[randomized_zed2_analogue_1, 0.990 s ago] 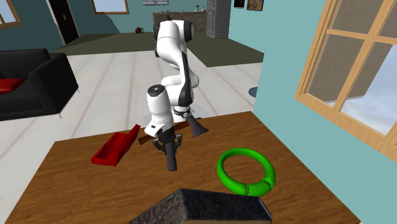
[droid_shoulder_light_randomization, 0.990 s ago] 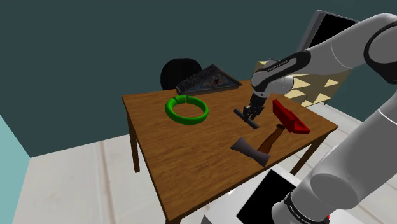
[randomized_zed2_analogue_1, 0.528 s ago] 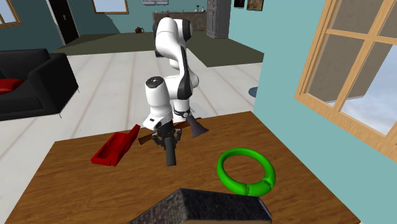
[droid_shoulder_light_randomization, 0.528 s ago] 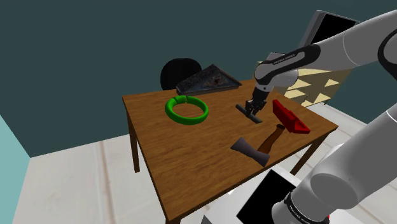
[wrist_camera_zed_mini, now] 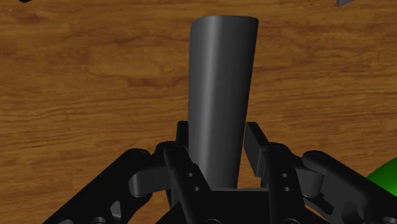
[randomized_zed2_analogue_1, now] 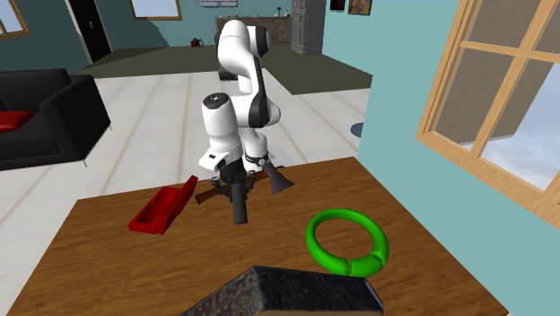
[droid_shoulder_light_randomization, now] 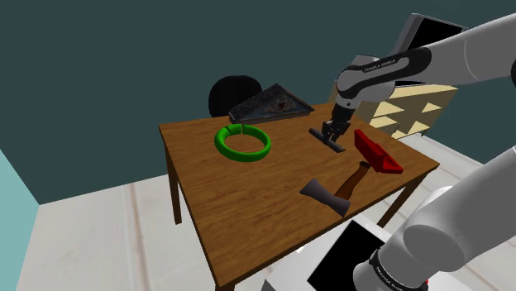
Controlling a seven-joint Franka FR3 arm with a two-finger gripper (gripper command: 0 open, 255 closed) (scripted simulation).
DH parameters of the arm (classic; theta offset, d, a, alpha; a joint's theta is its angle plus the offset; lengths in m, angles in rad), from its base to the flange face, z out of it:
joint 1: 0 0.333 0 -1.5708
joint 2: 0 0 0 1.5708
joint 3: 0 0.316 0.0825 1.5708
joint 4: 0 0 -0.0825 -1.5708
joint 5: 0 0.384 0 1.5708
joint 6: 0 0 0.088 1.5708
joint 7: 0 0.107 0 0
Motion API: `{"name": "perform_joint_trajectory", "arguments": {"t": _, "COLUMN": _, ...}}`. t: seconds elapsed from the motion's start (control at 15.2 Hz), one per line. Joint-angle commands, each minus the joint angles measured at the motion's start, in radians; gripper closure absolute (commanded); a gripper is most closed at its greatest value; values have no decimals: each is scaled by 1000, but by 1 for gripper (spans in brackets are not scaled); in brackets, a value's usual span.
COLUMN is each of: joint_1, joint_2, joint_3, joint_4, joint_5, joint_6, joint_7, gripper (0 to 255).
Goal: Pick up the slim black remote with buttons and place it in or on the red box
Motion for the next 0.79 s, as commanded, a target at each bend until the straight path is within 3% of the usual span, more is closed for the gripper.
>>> {"name": "perform_joint_trajectory", "arguments": {"t": 0.0, "joint_1": -1, "joint_2": -15, "joint_3": 4, "joint_4": 16, "joint_5": -6, "joint_6": -30, "joint_7": 7, "gripper": 255}}
{"name": "perform_joint_trajectory", "arguments": {"t": 0.73, "joint_1": -3, "joint_2": -72, "joint_3": 22, "joint_4": 116, "joint_5": -24, "joint_6": -183, "joint_7": 32, "gripper": 255}}
